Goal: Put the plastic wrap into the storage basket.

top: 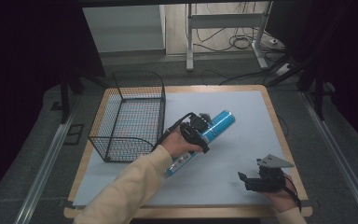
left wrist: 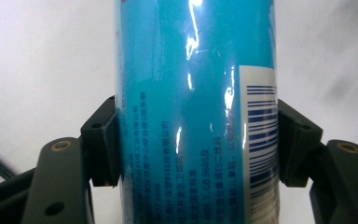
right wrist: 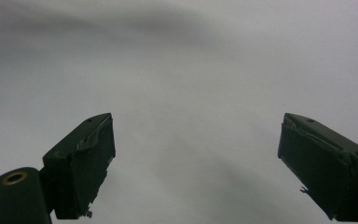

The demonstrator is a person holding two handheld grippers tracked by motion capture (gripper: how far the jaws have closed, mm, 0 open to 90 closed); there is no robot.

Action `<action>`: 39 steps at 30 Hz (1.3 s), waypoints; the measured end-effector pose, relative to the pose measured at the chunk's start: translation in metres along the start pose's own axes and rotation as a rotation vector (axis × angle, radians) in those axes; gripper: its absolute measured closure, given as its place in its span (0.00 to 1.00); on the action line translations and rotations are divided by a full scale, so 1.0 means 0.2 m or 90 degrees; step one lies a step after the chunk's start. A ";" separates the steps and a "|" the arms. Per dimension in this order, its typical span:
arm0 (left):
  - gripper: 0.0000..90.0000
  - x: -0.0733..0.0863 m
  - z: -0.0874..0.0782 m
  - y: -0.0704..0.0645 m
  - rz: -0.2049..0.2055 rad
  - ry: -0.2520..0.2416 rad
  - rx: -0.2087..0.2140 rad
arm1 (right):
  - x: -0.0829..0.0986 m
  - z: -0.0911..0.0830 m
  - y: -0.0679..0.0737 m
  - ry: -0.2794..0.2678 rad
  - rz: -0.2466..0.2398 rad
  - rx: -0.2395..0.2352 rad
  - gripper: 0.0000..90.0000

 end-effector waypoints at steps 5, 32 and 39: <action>0.35 -0.02 -0.04 0.02 -0.004 -0.011 -0.003 | 0.00 0.00 0.00 0.000 0.002 0.001 0.13; 0.35 -0.16 -0.22 0.12 -0.012 -0.051 -0.029 | 0.01 0.00 -0.02 0.000 0.006 0.002 0.13; 0.35 -0.20 -0.25 0.18 -0.023 -0.059 -0.039 | 0.01 0.00 -0.02 0.000 0.008 0.004 0.13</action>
Point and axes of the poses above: each handheld gripper's, and its own axes: z roughly forward along the jaws, x roughly out of its underside, y roughly to its left, the point moved 5 cm from there along z, roughly forward along the jaws, and after that the axes turned 15 degrees about -x, right-handed, at the moved point
